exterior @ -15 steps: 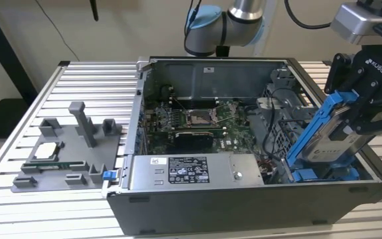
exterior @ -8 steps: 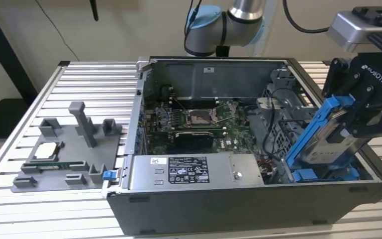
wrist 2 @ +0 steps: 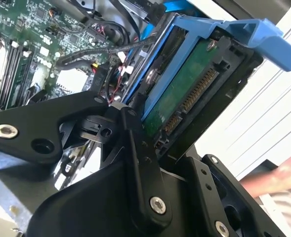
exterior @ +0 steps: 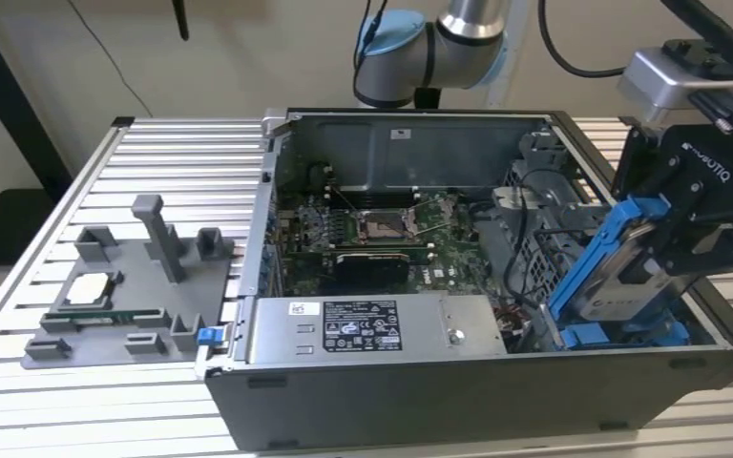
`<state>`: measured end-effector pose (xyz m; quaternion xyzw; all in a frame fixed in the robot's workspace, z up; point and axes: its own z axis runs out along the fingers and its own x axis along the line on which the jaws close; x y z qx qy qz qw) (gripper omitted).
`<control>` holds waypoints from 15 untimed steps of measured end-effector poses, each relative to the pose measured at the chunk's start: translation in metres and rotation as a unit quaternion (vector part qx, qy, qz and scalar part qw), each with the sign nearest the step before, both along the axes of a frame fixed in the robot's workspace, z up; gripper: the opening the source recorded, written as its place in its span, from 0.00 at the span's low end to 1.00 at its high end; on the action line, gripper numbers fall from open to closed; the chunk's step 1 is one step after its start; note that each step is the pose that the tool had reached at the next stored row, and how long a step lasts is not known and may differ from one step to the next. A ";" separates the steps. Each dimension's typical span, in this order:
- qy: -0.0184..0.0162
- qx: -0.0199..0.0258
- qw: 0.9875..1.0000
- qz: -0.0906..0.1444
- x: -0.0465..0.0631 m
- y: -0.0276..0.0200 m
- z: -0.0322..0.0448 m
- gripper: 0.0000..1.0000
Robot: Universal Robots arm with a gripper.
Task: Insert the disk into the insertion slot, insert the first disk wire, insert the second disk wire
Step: 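Insert the disk into the insertion slot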
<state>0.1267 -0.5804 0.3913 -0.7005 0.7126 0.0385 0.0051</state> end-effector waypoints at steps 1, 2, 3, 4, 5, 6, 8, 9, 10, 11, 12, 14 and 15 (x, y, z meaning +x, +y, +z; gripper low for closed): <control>0.000 0.000 1.000 0.000 0.000 0.0001 -0.0018 0.00; 0.000 0.000 1.000 0.000 0.000 0.0001 -0.0036 0.00; 0.000 0.000 1.000 0.000 0.001 0.0001 -0.0053 0.00; 0.000 0.000 1.000 0.000 0.001 0.0001 -0.0068 0.00; 0.000 0.000 1.000 0.000 0.001 0.0001 -0.0073 0.00; 0.000 0.000 1.000 0.000 0.001 0.0002 -0.0074 0.00; 0.000 0.000 1.000 0.000 0.001 0.0001 -0.0074 0.00; 0.000 0.000 1.000 0.000 0.001 0.0001 -0.0075 0.00; 0.000 0.000 1.000 0.000 0.001 0.0001 -0.0075 0.00; 0.000 0.000 1.000 0.000 0.001 0.0001 -0.0075 0.00; 0.000 0.000 1.000 0.000 0.001 0.0001 -0.0075 0.00; 0.000 0.000 1.000 0.000 0.001 0.0002 -0.0076 0.00; 0.000 0.000 1.000 0.000 0.001 0.0002 -0.0076 1.00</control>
